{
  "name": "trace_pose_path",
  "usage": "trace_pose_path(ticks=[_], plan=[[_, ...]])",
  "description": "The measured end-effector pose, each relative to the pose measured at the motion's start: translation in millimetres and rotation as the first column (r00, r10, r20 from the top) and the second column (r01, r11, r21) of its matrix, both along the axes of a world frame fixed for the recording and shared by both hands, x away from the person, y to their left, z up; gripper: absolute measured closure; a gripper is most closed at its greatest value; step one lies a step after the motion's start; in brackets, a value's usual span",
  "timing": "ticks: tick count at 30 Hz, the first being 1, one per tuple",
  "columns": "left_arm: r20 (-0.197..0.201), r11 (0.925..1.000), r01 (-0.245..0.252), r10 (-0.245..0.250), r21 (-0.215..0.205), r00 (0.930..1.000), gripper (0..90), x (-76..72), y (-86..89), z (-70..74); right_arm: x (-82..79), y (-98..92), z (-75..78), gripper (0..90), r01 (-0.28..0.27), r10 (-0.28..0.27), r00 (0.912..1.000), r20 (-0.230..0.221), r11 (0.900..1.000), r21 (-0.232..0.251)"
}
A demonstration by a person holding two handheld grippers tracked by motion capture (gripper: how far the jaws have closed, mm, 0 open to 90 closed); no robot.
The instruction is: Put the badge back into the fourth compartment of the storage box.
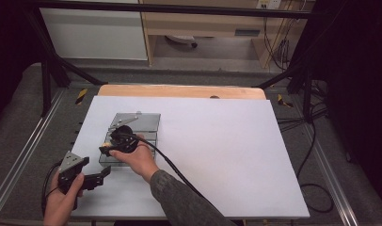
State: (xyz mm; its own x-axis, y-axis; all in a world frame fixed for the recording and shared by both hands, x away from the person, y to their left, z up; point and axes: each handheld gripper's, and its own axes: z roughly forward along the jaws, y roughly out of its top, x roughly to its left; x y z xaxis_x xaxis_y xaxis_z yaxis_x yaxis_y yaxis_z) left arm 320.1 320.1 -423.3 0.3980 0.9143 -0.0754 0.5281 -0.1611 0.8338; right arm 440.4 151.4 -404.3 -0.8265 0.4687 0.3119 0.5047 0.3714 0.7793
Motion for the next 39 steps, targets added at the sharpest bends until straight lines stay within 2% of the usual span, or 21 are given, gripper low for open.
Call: trace_pose_path(ticks=[8,27,32,39], plan=[[-0.002,1.0000,0.002,-0.002,0.000,1.0000,7.7,0.0,-0.5,-0.2,-1.8,-0.8,0.3,47.5,-0.008,0.008,0.9999,0.011,1.000,-0.027],[-0.003,1.0000,0.007,-0.007,0.001,1.0000,7.7,0.2,-0.9,-0.3,-3.7,-2.5,-8.8,47.4,-0.009,0.008,0.9998,-0.019,0.999,-0.046],[-0.003,1.0000,0.007,-0.007,0.000,1.0000,7.8,0.2,-1.0,-0.4,-3.3,-3.0,-8.3,42.7,0.001,-0.002,0.9996,-0.028,0.999,-0.041],[-0.004,1.0000,0.008,-0.008,0.000,1.0000,7.8,0.3,-1.1,-0.5,-2.7,-5.7,-5.0,42.0,0.007,-0.008,0.9998,-0.017,0.999,-0.035]])
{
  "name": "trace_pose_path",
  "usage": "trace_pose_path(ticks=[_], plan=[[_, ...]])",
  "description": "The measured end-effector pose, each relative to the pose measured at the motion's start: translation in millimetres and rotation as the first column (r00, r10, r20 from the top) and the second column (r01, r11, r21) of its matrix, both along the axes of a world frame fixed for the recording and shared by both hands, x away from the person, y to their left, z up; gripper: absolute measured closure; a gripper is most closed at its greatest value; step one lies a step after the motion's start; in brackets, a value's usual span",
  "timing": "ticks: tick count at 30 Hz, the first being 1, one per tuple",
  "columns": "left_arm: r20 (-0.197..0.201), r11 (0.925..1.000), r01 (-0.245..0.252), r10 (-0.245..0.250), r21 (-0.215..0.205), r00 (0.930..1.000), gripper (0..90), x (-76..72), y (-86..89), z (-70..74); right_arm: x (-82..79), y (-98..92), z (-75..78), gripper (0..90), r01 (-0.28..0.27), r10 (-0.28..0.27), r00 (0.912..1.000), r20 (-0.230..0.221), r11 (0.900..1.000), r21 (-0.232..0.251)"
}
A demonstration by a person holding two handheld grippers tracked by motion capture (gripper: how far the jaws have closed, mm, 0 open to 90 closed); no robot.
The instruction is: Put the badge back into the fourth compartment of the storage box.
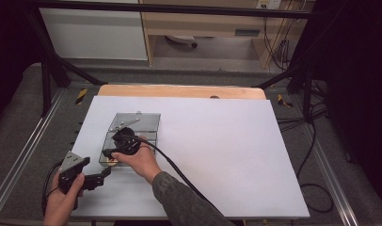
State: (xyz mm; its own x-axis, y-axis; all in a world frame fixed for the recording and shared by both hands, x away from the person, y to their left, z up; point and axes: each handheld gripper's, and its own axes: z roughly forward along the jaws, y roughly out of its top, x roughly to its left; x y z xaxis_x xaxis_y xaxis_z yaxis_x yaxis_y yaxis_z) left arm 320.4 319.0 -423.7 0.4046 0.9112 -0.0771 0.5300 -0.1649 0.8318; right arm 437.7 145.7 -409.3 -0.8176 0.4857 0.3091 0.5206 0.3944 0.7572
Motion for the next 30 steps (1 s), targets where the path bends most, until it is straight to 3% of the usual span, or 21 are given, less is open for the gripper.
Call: trace_pose_path(ticks=[11,17,21,25,30], plan=[[0.000,1.0000,0.002,-0.002,0.004,1.0000,7.8,-0.4,-0.3,0.2,-3.4,-11.7,6.9,34.2,0.020,-0.020,0.9996,0.018,0.999,0.030],[0.002,1.0000,0.001,-0.001,0.001,1.0000,7.8,0.0,-1.8,-0.2,-3.1,-26.1,16.4,18.0,0.040,-0.041,0.9978,0.052,0.999,0.020],[0.007,1.0000,0.000,0.000,-0.001,1.0000,7.7,-0.4,-1.5,0.4,-3.4,-38.0,26.2,8.4,0.052,-0.053,0.9939,0.096,0.999,0.013],[0.012,1.0000,0.006,-0.006,-0.002,0.9999,7.7,0.0,-2.0,0.4,-4.8,-55.2,34.9,6.7,0.042,-0.047,0.9904,0.130,0.998,0.045],[0.010,0.9999,0.009,-0.009,0.005,0.9999,7.7,-0.4,-3.4,0.4,-5.4,-78.9,39.5,6.8,0.055,-0.061,0.9823,0.177,0.998,0.036]])
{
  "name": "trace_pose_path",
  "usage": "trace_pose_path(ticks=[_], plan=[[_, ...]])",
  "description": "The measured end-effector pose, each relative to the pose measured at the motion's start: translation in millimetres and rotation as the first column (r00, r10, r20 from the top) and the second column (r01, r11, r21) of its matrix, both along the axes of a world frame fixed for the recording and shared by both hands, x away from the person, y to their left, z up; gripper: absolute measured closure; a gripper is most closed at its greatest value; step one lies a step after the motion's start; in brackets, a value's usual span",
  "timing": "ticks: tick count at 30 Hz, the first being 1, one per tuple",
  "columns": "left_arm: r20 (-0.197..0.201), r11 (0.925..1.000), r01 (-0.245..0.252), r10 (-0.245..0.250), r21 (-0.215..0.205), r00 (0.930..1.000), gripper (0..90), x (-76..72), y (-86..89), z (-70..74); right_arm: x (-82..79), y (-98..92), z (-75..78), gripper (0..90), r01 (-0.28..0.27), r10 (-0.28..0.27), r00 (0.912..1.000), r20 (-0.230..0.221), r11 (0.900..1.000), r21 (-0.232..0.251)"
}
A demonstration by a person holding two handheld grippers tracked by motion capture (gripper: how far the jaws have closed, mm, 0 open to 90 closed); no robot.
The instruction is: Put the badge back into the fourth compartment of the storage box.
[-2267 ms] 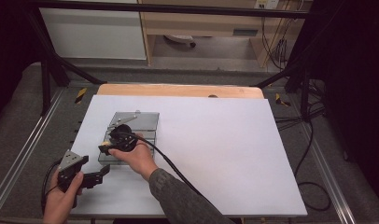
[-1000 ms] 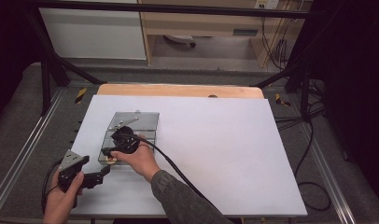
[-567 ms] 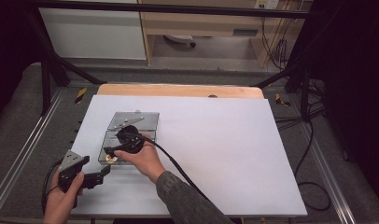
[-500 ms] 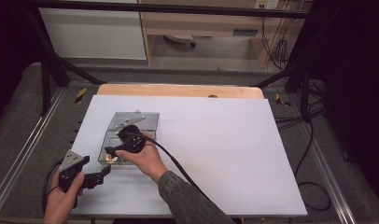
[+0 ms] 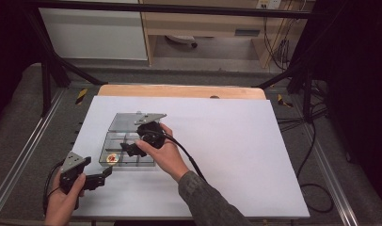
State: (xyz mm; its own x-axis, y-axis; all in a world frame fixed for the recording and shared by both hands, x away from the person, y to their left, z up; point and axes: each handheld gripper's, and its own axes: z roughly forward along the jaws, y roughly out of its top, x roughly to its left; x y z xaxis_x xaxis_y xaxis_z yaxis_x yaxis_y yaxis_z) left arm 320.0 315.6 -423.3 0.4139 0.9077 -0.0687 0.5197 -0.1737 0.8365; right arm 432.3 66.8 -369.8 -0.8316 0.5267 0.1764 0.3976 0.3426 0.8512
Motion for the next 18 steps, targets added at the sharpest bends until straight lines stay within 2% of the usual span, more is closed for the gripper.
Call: trace_pose_path(ticks=[4,14,18], plan=[[0.003,1.0000,0.001,-0.001,-0.001,1.0000,7.7,-0.1,-0.6,-0.1,0.4,-20.7,1.9,7.8,0.023,-0.023,0.9997,0.007,1.000,0.014],[0.004,0.9999,0.011,-0.011,0.005,0.9999,7.8,-0.3,-2.6,-0.3,0.5,-64.8,7.1,8.2,0.074,-0.075,0.9949,0.067,0.997,0.012],[0.003,1.0000,0.008,-0.008,0.004,1.0000,7.7,-0.4,-2.4,-0.5,-0.7,-77.9,6.9,7.2,0.074,-0.075,0.9952,0.063,0.997,0.014]])
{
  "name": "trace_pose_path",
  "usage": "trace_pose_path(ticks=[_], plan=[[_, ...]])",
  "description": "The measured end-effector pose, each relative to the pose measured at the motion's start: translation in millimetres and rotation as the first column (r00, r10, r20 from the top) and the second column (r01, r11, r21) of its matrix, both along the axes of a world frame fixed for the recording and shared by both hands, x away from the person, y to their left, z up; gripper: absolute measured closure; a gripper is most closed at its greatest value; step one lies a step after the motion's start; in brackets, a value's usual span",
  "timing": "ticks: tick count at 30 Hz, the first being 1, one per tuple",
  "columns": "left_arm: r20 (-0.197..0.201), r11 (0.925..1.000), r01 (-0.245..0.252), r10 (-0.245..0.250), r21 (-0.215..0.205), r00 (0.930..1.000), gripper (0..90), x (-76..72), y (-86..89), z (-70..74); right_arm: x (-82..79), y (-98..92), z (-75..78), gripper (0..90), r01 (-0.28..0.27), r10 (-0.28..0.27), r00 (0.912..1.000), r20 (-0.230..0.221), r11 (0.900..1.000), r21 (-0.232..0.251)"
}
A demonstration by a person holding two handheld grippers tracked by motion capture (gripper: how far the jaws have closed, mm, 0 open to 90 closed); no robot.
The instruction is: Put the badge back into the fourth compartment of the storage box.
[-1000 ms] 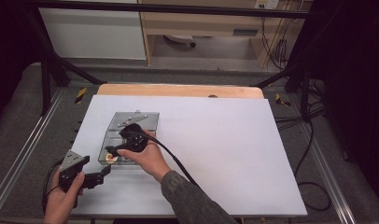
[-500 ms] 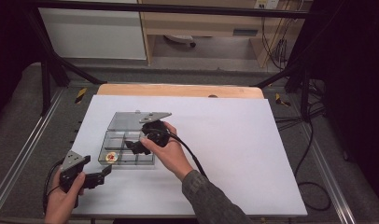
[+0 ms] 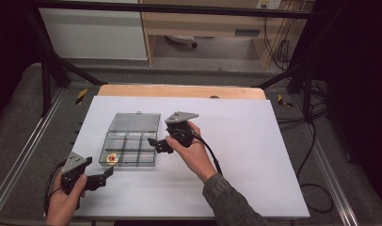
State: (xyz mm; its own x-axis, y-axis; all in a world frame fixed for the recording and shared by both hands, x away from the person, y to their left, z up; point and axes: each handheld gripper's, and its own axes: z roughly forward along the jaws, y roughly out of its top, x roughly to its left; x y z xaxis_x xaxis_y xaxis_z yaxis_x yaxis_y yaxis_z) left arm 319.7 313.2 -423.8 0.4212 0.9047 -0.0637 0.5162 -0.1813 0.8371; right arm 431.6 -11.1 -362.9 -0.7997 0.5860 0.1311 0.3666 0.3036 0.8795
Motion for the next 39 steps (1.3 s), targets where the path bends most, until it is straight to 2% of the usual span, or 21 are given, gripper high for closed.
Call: trace_pose_path(ticks=[8,15,20,27,34,39], plan=[[-0.001,1.0000,0.003,-0.003,0.001,1.0000,7.7,-0.2,-0.6,-0.3,-2.9,-25.7,0.5,2.8,0.026,-0.026,0.9996,0.006,1.000,-0.005],[-0.002,1.0000,0.002,-0.002,0.002,1.0000,7.7,0.2,-1.3,-0.7,-4.4,-52.6,-0.5,2.9,0.063,-0.063,0.9980,0.001,0.998,0.009],[-0.006,1.0000,0.004,-0.004,0.002,1.0000,7.8,0.2,-2.0,-1.4,-6.5,-69.0,1.5,4.7,0.092,-0.092,0.9956,0.017,0.996,0.011],[-0.008,0.9999,0.007,-0.007,0.008,0.9999,7.7,0.4,-3.0,-2.0,-12.3,-94.7,1.5,5.2,0.136,-0.136,0.9895,0.048,0.991,0.002],[-0.013,0.9999,0.007,-0.007,0.008,0.9999,7.7,0.3,-3.0,-2.5,-20.1,-122.3,-1.5,6.0,0.173,-0.174,0.9826,0.064,0.985,0.027],[-0.011,1.0000,0.002,-0.001,0.006,0.9999,7.7,0.6,-3.4,-2.9,-28.2,-144.2,-4.8,5.1,0.205,-0.208,0.9744,0.085,0.978,0.050]])
